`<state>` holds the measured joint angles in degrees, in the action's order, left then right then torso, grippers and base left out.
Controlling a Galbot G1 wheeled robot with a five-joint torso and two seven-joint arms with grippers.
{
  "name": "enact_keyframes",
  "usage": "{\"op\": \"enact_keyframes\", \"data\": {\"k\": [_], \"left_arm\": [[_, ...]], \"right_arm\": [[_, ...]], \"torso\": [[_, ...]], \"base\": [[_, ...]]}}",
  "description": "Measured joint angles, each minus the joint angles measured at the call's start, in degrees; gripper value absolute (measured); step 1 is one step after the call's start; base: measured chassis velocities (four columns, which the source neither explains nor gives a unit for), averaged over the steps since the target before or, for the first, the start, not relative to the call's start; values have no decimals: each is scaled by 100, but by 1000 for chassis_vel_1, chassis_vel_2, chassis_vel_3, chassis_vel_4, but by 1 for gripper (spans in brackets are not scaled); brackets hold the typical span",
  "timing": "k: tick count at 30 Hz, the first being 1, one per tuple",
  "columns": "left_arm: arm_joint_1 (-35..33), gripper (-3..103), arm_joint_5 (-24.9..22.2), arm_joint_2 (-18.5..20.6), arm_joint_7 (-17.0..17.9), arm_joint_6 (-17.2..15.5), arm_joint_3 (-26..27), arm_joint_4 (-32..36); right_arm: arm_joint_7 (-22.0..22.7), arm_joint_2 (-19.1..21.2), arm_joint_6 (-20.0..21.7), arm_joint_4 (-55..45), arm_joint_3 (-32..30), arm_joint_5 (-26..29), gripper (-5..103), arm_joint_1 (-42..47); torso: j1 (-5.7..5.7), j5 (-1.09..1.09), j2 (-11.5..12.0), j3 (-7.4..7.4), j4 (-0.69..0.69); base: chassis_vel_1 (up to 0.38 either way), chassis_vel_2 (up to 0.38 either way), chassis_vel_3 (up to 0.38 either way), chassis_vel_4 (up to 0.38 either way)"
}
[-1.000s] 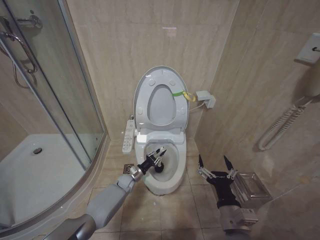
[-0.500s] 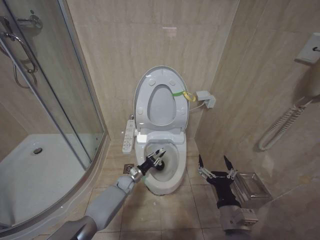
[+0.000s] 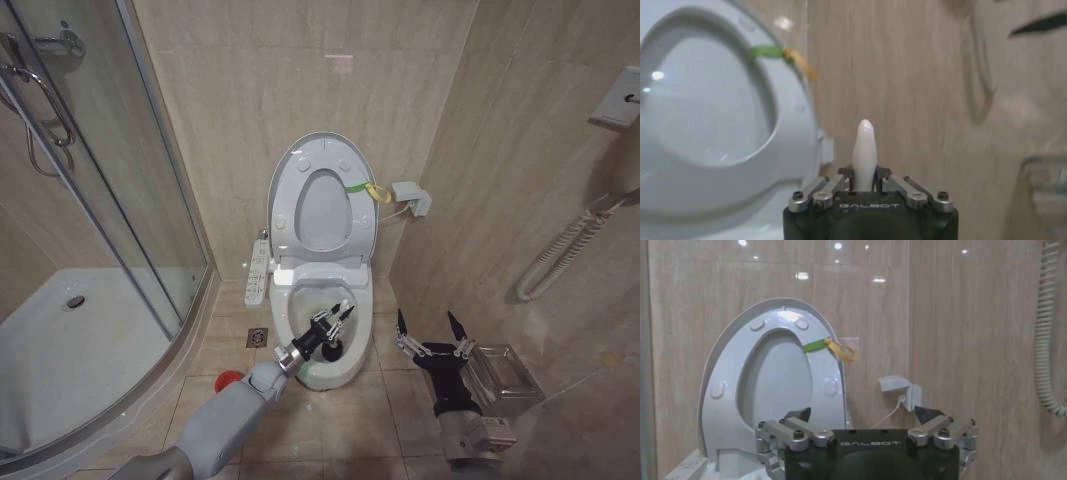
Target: Open the toilet lid, clean the toilet bowl with a toilet brush, close the toilet lid, and flush.
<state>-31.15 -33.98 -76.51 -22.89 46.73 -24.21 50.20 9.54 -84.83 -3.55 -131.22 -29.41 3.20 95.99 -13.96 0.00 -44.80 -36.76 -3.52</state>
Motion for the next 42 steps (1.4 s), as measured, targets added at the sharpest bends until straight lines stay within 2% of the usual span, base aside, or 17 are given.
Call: {"op": "enact_keyframes", "data": {"k": [3, 10, 17, 20, 27, 30, 33, 35, 37, 42], "left_arm": [[82, 22, 53, -3, -55, -1, 90, -187], [67, 22, -280, 56, -58, -55, -17, 485], [354, 22, -90, -261, -220, -6, 37, -599], [365, 22, -79, -231, -257, -4, 40, -581], [312, 22, -289, -159, -174, -21, 2, 79], [330, 22, -264, -210, -166, -19, -3, 7], [439, 22, -46, -393, -230, -5, 79, -659], [442, 22, -23, -393, -258, -4, 106, -750], [405, 22, -29, -312, -272, -3, 102, -643], [299, 22, -272, -133, -178, -4, -50, 169]], "right_arm": [[0, 0, 0, 0, 0, 0, 100, 0], [0, 0, 0, 0, 0, 0, 100, 0], [0, 0, 0, 0, 0, 0, 100, 0], [0, 0, 0, 0, 0, 0, 100, 0], [0, 0, 0, 0, 0, 0, 100, 0], [0, 0, 0, 0, 0, 0, 100, 0], [0, 0, 0, 0, 0, 0, 100, 0], [0, 0, 0, 0, 0, 0, 100, 0], [0, 0, 0, 0, 0, 0, 100, 0], [0, 0, 0, 0, 0, 0, 100, 0]], "torso": [[-1, 0, 0, -1, 2], [0, -1, 0, -1, -1], [-1, 0, 0, -1, 1], [-1, -1, 0, -1, 2], [0, 0, 0, -1, 0], [0, 0, 0, -1, 0], [-1, 0, 0, -1, 0], [-1, 0, 0, -1, 2], [-1, 0, 0, -1, 2], [0, 0, 0, 0, 2]], "base": [[0, 0, 0, 0], [0, 0, 0, 0], [0, 0, 0, 0], [0, 0, 0, 0], [0, 0, 0, 0], [0, 0, 0, 0], [0, 0, 0, 0], [0, 0, 0, 0], [0, 0, 0, 0], [0, 0, 0, 0]]}}
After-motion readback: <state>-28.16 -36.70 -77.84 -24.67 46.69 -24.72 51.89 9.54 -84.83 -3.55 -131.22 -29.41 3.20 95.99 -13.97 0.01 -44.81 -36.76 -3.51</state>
